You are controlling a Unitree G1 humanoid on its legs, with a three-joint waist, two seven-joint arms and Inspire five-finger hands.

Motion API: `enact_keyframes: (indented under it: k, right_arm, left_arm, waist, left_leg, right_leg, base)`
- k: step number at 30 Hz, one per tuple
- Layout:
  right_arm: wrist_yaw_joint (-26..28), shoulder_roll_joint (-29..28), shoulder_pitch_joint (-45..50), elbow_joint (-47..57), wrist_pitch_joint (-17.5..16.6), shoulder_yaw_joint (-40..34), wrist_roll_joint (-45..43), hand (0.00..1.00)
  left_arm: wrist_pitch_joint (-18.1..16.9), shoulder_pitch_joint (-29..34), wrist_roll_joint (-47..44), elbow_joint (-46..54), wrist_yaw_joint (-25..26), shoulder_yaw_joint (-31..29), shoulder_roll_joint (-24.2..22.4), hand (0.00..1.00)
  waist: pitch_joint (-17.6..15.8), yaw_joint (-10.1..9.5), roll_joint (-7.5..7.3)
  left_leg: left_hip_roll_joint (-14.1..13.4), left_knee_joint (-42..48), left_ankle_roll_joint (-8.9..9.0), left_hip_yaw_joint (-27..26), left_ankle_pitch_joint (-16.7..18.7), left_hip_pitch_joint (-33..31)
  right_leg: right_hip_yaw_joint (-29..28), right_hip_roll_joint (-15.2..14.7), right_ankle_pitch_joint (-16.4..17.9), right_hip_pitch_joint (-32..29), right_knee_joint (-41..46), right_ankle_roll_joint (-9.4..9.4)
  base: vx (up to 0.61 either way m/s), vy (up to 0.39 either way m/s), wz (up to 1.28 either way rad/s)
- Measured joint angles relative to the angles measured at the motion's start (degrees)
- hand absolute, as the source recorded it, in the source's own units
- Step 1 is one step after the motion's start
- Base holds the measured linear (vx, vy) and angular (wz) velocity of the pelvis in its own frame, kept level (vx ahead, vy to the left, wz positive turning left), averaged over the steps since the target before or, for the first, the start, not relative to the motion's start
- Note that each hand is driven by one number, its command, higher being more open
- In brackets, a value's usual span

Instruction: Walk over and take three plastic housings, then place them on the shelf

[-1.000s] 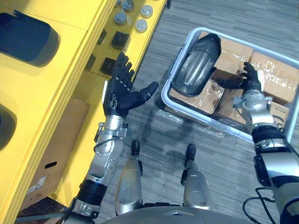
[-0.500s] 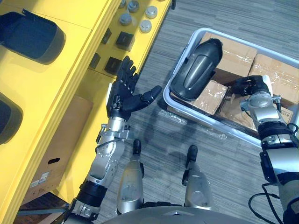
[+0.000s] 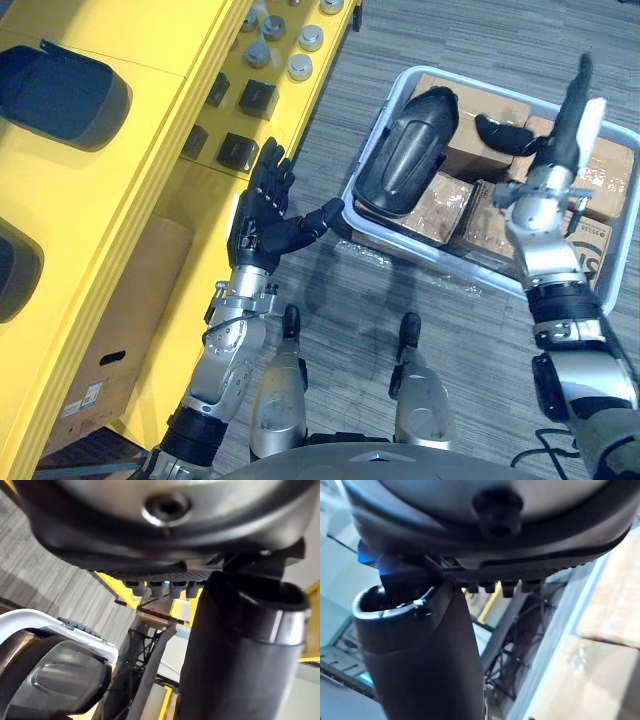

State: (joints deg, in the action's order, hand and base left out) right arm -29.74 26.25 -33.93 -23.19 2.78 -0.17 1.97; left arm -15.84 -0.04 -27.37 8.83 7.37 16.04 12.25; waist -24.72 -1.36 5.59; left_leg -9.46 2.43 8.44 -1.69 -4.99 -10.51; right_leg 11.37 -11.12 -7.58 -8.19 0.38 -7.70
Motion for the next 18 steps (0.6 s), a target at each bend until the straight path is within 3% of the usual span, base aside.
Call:
enact_keyframes:
  k: [5, 15, 18]
  right_arm:
    - [2.16, -2.53, 1.58, -1.94, 1.78, 3.35, 0.0, 1.0]
    - [5.15, -2.55, -1.44, -8.86, 2.14, 6.13, 1.24, 1.0]
    - [5.82, -2.55, -3.0, -12.32, 4.33, 7.78, 2.24, 1.0]
  left_arm:
    - [0.0, 0.33, 0.05, -0.08, 1.03, 1.41, -0.12, 1.0]
    - [0.0, -0.56, 0.01, -4.12, 2.82, 3.77, -1.08, 1.0]
    - [0.0, -0.74, 0.0, -5.01, 3.25, 3.9, -1.33, 1.0]
  waist:
    - [0.0, -0.32, 0.0]
    - [0.0, -0.59, 0.05]
    - [-0.01, -0.8, 0.09]
  left_leg:
    - [0.04, -0.94, 0.04, 0.02, -0.68, 0.13]
    - [0.82, -1.88, -0.27, 0.63, -1.76, -1.39]
    - [0.89, -1.94, -0.23, 1.19, -2.22, -2.19]
  right_leg:
    - [0.03, -0.06, 0.01, -0.38, 0.32, 0.0]
    - [0.67, -0.94, -0.03, -2.23, 0.93, -0.14]
    - [0.88, -1.01, -0.04, -3.09, 1.52, -0.14]
  base:
    - [0.0, 0.0, 0.0]
    - [-0.02, 0.002, 0.03]
    - [0.0, -0.012, 0.06]
